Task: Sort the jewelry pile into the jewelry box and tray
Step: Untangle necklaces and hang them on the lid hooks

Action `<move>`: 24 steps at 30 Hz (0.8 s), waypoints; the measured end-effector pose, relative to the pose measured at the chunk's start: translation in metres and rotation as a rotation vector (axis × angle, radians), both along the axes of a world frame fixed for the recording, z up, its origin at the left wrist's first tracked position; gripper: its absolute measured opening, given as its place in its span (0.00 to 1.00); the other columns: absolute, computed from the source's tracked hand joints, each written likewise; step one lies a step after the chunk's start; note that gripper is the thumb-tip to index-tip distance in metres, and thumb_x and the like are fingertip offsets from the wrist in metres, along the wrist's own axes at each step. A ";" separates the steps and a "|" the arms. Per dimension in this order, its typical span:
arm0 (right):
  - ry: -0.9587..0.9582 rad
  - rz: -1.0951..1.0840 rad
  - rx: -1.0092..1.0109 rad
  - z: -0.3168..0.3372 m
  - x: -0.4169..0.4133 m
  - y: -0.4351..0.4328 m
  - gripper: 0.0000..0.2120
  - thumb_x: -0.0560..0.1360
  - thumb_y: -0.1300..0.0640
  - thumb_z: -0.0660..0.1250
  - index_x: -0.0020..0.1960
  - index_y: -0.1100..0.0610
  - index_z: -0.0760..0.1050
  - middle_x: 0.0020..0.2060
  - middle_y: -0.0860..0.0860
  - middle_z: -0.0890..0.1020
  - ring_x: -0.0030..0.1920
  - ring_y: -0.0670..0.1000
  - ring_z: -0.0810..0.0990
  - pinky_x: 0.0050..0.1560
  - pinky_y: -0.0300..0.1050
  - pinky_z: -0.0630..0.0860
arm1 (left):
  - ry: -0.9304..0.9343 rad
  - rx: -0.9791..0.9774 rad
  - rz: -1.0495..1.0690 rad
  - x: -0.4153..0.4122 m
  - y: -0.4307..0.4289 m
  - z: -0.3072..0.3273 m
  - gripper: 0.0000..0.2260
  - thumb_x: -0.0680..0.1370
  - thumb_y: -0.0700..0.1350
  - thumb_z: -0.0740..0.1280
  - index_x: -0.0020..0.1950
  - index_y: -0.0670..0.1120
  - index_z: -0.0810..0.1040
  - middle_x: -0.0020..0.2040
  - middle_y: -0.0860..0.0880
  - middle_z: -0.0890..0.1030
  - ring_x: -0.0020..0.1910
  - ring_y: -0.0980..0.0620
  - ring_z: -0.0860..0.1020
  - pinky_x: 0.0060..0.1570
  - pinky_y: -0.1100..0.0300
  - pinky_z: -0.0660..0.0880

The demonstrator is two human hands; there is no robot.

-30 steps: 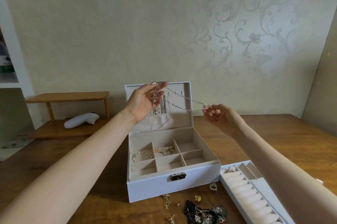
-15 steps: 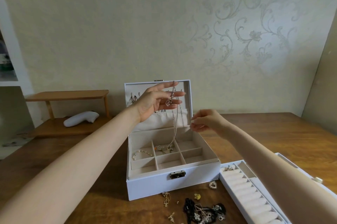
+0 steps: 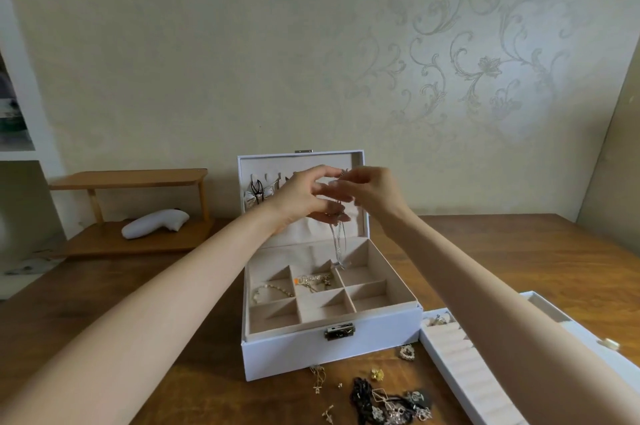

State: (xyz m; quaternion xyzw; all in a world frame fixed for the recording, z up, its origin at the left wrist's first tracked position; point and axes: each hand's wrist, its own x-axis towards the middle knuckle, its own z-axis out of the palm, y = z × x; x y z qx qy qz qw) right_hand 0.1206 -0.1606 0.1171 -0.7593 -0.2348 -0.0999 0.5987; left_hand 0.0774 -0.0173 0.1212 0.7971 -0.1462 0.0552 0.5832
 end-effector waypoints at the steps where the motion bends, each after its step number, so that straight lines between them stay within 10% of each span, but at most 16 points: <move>1: 0.014 0.011 0.009 0.001 0.000 -0.001 0.06 0.71 0.60 0.73 0.43 0.63 0.80 0.29 0.49 0.79 0.27 0.42 0.75 0.30 0.35 0.70 | -0.009 0.027 0.021 0.000 0.000 0.000 0.18 0.73 0.27 0.66 0.60 0.42 0.72 0.47 0.40 0.81 0.37 0.45 0.83 0.43 0.53 0.82; 9: 0.335 0.251 0.431 -0.002 -0.007 -0.007 0.04 0.74 0.60 0.69 0.42 0.59 0.75 0.32 0.52 0.84 0.31 0.46 0.81 0.34 0.35 0.75 | -0.177 0.251 0.237 0.002 0.005 -0.016 0.09 0.72 0.38 0.73 0.48 0.41 0.76 0.47 0.48 0.79 0.30 0.55 0.78 0.29 0.68 0.73; 24: 0.396 0.328 0.570 -0.023 -0.003 -0.014 0.08 0.63 0.56 0.71 0.39 0.57 0.75 0.46 0.51 0.83 0.37 0.50 0.84 0.36 0.37 0.79 | -0.199 0.273 0.269 -0.002 0.007 -0.029 0.06 0.73 0.46 0.72 0.42 0.44 0.79 0.38 0.53 0.81 0.23 0.63 0.72 0.24 0.69 0.66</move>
